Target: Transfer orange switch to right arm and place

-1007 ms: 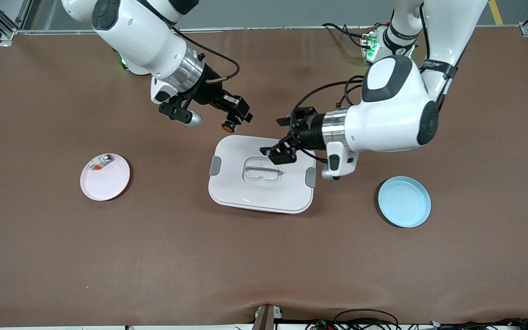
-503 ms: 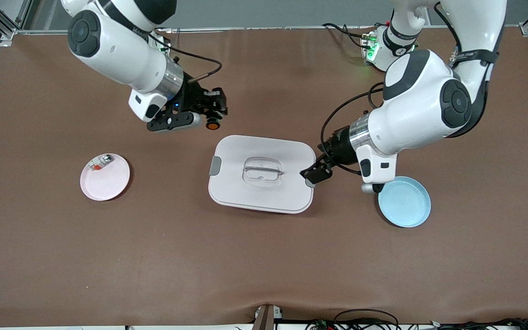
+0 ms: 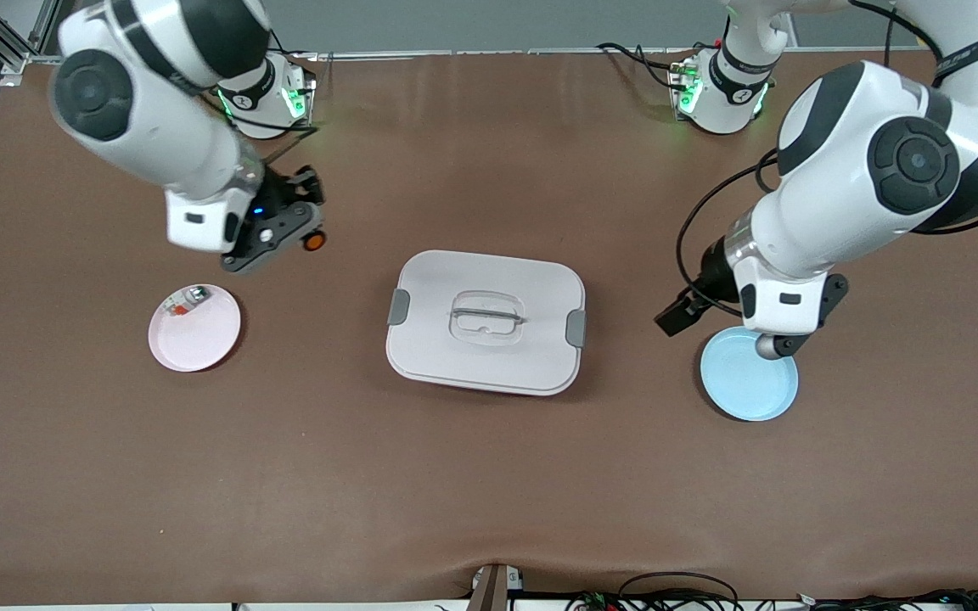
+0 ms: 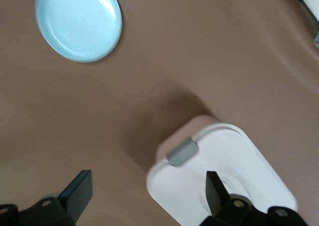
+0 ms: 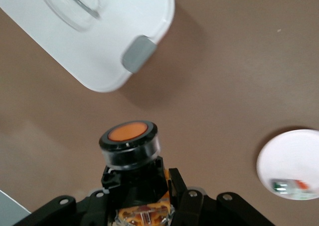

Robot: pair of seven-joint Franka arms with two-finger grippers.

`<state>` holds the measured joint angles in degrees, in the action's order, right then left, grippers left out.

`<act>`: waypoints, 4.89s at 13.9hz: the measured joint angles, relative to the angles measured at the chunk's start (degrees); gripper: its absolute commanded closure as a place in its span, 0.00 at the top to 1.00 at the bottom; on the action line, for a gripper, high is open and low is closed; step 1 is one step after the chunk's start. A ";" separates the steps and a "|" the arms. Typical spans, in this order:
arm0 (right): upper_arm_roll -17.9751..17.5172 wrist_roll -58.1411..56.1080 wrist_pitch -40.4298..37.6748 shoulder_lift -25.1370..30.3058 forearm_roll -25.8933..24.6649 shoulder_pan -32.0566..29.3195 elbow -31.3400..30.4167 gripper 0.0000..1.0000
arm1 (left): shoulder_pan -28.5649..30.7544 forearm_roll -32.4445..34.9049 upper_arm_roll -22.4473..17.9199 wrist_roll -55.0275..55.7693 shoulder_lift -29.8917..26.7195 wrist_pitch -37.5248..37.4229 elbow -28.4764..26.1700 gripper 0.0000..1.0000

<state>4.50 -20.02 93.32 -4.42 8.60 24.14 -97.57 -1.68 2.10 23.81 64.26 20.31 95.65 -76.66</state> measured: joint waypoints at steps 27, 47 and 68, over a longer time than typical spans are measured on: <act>0.19 -60.85 58.15 -15.45 -14.22 -25.81 -30.79 0.00 | 0.75 2.06 -15.46 -52.34 -17.98 -7.58 -10.08 1.00; 0.11 -62.61 61.22 -20.05 -14.23 -27.27 -30.97 1.00 | 3.48 0.27 -15.51 -60.74 -19.21 -9.62 -10.55 1.00; -1.63 -40.48 31.46 2.46 -14.20 -22.49 -29.09 1.00 | 3.60 -1.12 -15.05 -62.45 -20.38 -8.86 -12.00 1.00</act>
<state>2.87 -60.50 124.77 -1.95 -5.60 1.65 -126.66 1.92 0.98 8.76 1.80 -0.07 86.79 -88.66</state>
